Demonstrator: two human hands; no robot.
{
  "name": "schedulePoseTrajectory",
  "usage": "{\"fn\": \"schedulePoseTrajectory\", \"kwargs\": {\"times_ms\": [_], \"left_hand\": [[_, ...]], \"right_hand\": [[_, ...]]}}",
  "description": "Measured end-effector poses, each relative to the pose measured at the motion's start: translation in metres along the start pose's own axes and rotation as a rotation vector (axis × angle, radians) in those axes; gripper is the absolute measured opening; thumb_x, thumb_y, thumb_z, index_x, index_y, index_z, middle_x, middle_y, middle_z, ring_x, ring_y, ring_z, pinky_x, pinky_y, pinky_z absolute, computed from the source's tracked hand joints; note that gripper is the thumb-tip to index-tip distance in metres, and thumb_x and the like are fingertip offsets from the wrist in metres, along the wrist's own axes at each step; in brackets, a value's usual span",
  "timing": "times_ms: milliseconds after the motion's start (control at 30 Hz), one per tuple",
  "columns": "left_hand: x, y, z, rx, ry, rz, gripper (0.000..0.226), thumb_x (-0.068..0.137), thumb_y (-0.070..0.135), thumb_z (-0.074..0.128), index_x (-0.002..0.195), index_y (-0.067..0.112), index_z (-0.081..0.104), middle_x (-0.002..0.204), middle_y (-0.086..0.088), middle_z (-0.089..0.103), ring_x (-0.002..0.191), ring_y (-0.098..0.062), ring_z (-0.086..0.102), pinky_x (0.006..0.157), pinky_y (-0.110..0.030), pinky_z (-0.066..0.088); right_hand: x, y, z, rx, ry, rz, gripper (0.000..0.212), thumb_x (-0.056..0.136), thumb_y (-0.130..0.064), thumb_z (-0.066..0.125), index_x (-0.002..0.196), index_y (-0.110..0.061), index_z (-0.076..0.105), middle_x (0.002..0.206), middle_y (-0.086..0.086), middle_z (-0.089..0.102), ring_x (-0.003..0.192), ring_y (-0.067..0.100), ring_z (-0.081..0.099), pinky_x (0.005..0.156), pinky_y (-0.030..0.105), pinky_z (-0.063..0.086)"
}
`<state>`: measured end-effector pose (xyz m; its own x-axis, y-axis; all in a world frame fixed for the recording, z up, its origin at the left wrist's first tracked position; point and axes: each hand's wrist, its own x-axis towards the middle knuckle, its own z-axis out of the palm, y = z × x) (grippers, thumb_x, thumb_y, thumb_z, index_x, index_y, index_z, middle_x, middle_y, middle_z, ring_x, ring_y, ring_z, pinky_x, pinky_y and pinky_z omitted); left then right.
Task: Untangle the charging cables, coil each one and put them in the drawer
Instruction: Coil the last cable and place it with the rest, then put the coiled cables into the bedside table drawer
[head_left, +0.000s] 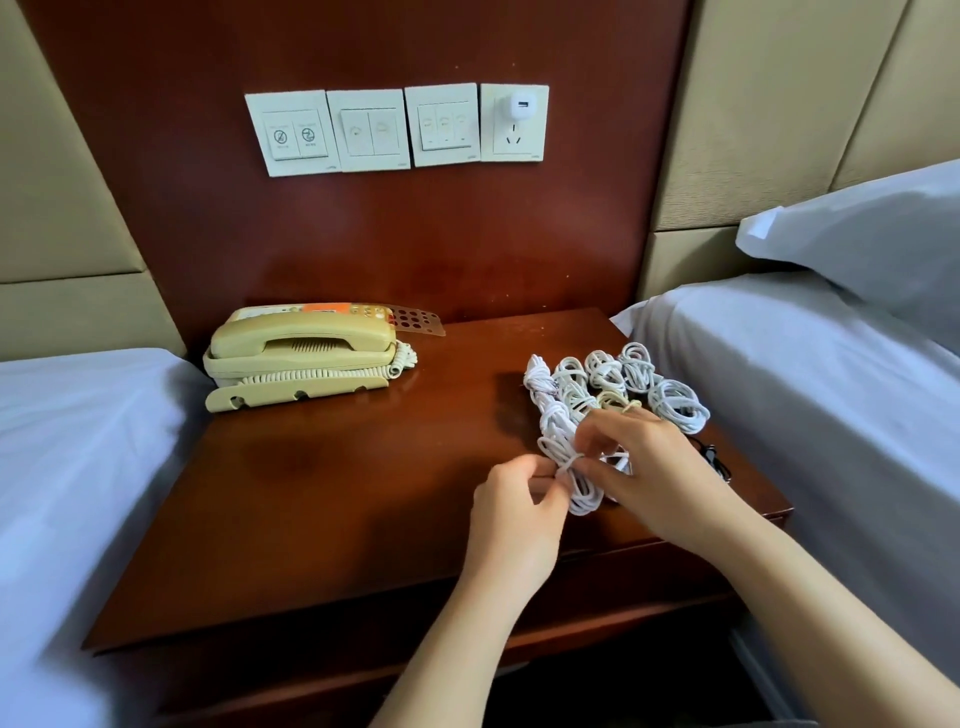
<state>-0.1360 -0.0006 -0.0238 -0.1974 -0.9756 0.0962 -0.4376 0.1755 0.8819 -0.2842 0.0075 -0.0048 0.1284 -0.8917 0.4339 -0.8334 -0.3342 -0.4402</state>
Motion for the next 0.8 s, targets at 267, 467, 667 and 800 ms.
{"fn": "schedulePoseTrajectory", "kwargs": {"times_ms": [267,467,667,800], "left_hand": [[0.004,-0.002,0.013,0.399,0.004,0.082,0.023,0.095,0.034,0.048,0.11,0.025,0.063,0.108,0.005,0.064,0.106,-0.02,0.053,0.092,-0.038,0.042],[-0.007,-0.002,-0.006,0.571,-0.029,0.161,0.032,0.098,0.036,0.04,0.123,0.023,0.055,0.124,0.006,0.053,0.116,-0.019,0.043,0.096,-0.032,0.036],[-0.041,-0.021,-0.03,0.652,-0.035,0.217,0.042,0.099,0.039,0.035,0.137,0.024,0.042,0.14,0.012,0.042,0.13,-0.01,0.034,0.105,-0.024,0.025],[-0.072,-0.043,-0.043,0.764,0.02,0.104,0.054,0.098,0.049,0.016,0.148,0.028,0.023,0.155,0.012,0.02,0.143,-0.006,0.013,0.114,-0.027,0.011]], "right_hand": [[0.001,0.018,0.01,-0.135,0.002,0.01,0.012,0.081,-0.021,0.071,0.085,-0.017,0.06,0.082,-0.008,0.056,0.087,0.016,0.042,0.073,0.029,0.032],[-0.01,0.011,0.008,-0.089,0.088,-0.01,0.012,0.085,-0.021,0.068,0.092,-0.016,0.061,0.083,-0.007,0.058,0.083,0.017,0.044,0.073,0.03,0.037],[-0.038,-0.021,0.011,0.063,0.076,-0.007,0.002,0.089,-0.022,0.062,0.088,-0.02,0.061,0.077,-0.012,0.056,0.069,0.01,0.05,0.062,0.03,0.044],[-0.065,-0.047,0.029,0.058,-0.034,0.102,0.011,0.093,-0.033,0.054,0.089,-0.025,0.061,0.075,-0.008,0.063,0.069,0.014,0.058,0.065,0.034,0.047]]}}
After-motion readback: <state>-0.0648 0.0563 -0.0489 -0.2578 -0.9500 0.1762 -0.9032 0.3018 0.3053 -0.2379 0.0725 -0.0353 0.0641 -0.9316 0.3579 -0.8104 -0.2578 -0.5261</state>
